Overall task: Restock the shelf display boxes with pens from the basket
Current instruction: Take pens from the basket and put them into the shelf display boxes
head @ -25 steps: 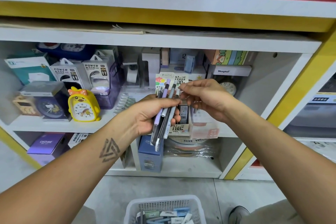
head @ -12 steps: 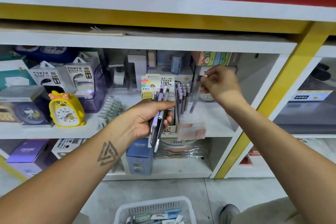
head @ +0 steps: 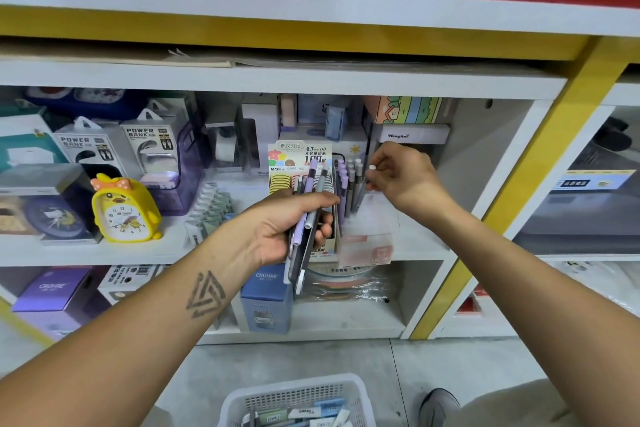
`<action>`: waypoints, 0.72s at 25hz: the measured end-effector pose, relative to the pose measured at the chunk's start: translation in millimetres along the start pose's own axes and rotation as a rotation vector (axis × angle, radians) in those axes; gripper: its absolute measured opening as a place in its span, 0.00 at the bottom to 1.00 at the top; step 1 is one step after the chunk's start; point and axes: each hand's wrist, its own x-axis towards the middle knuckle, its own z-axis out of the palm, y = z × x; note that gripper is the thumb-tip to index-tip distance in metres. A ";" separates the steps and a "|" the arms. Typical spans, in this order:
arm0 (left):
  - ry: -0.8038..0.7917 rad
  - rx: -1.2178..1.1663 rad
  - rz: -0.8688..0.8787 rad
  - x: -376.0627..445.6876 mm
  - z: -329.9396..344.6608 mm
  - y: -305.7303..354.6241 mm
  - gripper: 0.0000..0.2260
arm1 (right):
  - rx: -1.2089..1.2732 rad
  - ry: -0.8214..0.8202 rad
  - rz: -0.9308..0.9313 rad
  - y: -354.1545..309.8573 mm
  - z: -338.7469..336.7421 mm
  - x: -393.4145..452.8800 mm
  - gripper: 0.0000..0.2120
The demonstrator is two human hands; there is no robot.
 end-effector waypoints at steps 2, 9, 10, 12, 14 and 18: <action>-0.012 0.014 -0.001 -0.8 -0.7 -0.7 0.08 | 0.003 -0.027 -0.017 2.1 -0.7 1.9 0.14; -0.079 0.060 -0.005 -4.7 -2.0 -2.5 0.05 | -0.183 -0.025 -0.107 12.2 8.7 1.2 0.06; -0.093 0.064 -0.006 -5.0 -1.9 -2.9 0.04 | -0.278 -0.028 -0.152 12.3 9.5 1.4 0.04; -0.120 0.074 -0.006 -5.0 -1.7 -2.9 0.05 | -0.444 -0.007 -0.210 8.0 10.9 1.8 0.08; -0.133 0.091 -0.002 -4.4 -1.0 -3.0 0.05 | -0.238 0.012 -0.105 -5.3 12.4 -0.8 0.10; -0.158 0.106 -0.023 -4.1 2.6 -3.3 0.06 | 0.476 -0.215 0.235 -22.2 11.3 -6.6 0.11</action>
